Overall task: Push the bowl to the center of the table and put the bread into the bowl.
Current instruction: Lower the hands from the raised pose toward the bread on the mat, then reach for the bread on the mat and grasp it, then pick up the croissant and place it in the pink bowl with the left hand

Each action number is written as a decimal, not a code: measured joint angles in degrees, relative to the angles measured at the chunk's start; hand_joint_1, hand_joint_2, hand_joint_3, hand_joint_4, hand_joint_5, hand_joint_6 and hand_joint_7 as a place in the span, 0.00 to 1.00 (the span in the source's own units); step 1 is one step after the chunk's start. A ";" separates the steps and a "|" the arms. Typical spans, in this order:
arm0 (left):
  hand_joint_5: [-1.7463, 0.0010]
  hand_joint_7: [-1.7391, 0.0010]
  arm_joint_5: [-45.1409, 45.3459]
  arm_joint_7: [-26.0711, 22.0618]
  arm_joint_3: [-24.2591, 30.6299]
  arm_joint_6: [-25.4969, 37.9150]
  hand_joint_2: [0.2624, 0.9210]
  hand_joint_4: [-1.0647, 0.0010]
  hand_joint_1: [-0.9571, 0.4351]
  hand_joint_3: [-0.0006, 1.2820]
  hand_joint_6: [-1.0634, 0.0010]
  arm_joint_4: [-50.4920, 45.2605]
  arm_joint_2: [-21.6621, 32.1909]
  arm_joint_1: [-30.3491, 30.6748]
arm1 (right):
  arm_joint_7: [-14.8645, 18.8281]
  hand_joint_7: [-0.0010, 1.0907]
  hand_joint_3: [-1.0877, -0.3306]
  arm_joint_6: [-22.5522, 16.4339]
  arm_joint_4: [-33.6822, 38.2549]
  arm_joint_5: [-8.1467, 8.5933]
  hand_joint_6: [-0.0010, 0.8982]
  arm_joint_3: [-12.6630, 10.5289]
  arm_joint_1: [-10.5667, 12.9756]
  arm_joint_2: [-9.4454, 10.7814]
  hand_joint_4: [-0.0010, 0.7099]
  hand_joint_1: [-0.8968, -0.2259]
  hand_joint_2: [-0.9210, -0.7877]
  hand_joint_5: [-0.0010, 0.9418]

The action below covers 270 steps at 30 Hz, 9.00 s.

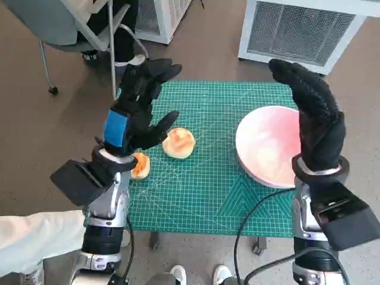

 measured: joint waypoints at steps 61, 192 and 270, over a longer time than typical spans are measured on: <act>0.56 0.44 -0.85 0.77 0.86 0.18 0.95 1.00 0.42 0.35 1.00 -1.60 -0.37 1.58 | -11.31 0.39 0.41 -8.62 58.18 3.28 0.11 -17.85 -4.67 -12.52 0.38 0.59 0.00 0.00; 1.00 1.00 33.69 -18.24 -14.05 7.76 0.96 0.72 0.48 0.00 0.68 3.63 41.13 3.89 | 7.52 0.63 0.47 -7.27 4.55 5.49 0.05 0.00 -4.57 1.14 0.43 0.49 0.00 0.01; 0.39 0.32 30.24 -2.81 -14.97 9.90 1.00 0.31 0.69 0.03 0.39 -2.92 20.09 -21.76 | 5.97 0.66 0.47 -6.74 2.62 3.70 0.00 0.20 -2.27 1.34 0.44 0.49 0.00 0.01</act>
